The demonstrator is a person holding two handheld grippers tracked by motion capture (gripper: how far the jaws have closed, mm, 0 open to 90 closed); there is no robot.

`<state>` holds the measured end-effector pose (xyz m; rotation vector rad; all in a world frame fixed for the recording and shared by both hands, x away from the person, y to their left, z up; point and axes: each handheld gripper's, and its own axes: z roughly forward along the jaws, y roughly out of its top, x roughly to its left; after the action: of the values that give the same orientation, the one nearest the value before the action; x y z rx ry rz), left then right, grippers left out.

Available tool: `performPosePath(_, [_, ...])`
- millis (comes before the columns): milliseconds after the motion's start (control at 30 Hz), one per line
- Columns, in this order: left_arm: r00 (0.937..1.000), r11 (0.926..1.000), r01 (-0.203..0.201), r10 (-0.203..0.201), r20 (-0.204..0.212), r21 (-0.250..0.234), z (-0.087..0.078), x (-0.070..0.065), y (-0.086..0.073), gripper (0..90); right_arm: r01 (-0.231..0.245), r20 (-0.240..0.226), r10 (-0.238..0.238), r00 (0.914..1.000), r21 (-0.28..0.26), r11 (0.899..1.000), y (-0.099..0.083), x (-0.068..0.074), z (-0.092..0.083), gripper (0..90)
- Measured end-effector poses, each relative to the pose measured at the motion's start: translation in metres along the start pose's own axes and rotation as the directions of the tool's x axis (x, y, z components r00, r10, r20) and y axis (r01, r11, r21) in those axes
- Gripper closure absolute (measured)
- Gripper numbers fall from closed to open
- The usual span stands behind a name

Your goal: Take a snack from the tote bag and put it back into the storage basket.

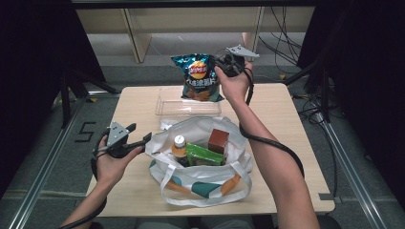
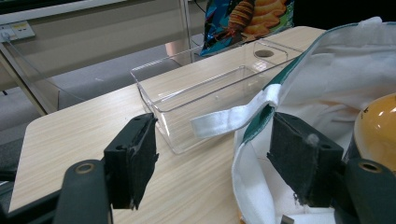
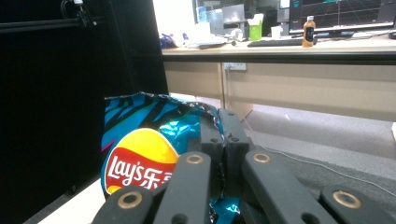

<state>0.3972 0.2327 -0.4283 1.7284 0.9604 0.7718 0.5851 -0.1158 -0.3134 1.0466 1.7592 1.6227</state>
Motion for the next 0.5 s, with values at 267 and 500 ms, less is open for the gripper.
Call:
performPosePath(267, [1.0, 1.0, 0.0, 0.0, 0.001, 0.001, 0.0001, -0.0001, -0.0001, 31.2, -0.016, 0.0, 0.016, 0.9999, 0.008, 1.0, 0.0008, 0.0024, 0.0047, 90.0])
performPosePath(500, [1.0, 1.0, 0.004, -0.004, 0.0, -0.001, 0.0001, -0.0005, 0.0, 31.2, -0.006, -0.001, 0.006, 1.0, 0.008, 1.0, -0.0004, 0.0017, 0.0083, 90.0])
